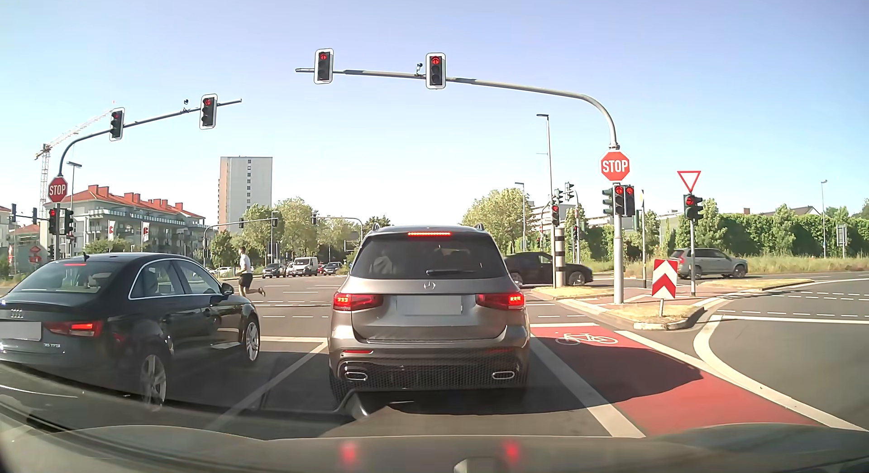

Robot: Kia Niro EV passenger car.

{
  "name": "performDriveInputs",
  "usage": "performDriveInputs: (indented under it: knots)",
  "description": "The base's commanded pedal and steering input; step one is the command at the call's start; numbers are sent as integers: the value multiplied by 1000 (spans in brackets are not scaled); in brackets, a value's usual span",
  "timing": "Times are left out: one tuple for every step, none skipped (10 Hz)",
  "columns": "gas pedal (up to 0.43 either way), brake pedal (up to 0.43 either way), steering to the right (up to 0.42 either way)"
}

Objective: Follow the waypoints while adhering to traffic rules and regulations

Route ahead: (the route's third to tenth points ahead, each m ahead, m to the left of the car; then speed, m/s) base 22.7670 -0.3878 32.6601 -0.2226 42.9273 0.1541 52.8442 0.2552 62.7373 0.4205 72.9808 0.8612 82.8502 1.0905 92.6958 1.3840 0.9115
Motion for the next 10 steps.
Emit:
performDriveInputs:
  knots:
    - [0,195,0]
    - [0,201,0]
    - [0,201,0]
    - [0,201,0]
    - [0,207,0]
    - [0,207,0]
    - [0,213,0]
    - [0,213,0]
    - [0,220,0]
    - [0,220,0]
